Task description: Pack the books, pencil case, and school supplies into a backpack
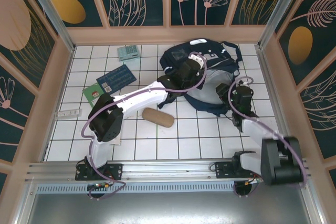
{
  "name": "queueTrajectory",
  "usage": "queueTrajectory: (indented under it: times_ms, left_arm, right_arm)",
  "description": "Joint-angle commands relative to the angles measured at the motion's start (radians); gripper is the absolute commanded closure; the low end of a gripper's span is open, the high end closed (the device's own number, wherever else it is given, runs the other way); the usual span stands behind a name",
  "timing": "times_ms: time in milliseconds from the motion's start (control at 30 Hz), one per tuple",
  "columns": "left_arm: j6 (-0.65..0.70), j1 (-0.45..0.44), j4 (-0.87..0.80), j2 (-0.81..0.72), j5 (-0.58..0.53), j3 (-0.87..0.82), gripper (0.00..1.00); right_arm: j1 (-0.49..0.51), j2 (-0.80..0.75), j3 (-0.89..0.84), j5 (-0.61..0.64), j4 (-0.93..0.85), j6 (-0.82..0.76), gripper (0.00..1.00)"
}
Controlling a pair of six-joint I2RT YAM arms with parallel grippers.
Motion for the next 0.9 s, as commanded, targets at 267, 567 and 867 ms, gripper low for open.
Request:
queueTrajectory:
  times_ms: [267,567,867]
  left_arm:
    - [-0.070,0.077,0.026,-0.197,-0.099,-0.114,0.31]
    - [-0.116,0.242,0.036,-0.321,-0.261,-0.321,0.01]
    - [-0.239,0.509,0.101,-0.348,-0.244,-0.498,0.02]
  right_arm:
    - [0.101,-0.356,0.070,0.140,-0.312,-0.174,0.52]
    - [0.310,-0.144,0.176,0.182,-0.172,-0.214,0.46]
    - [0.519,0.166,0.335,0.231,-0.068,-0.274,0.25]
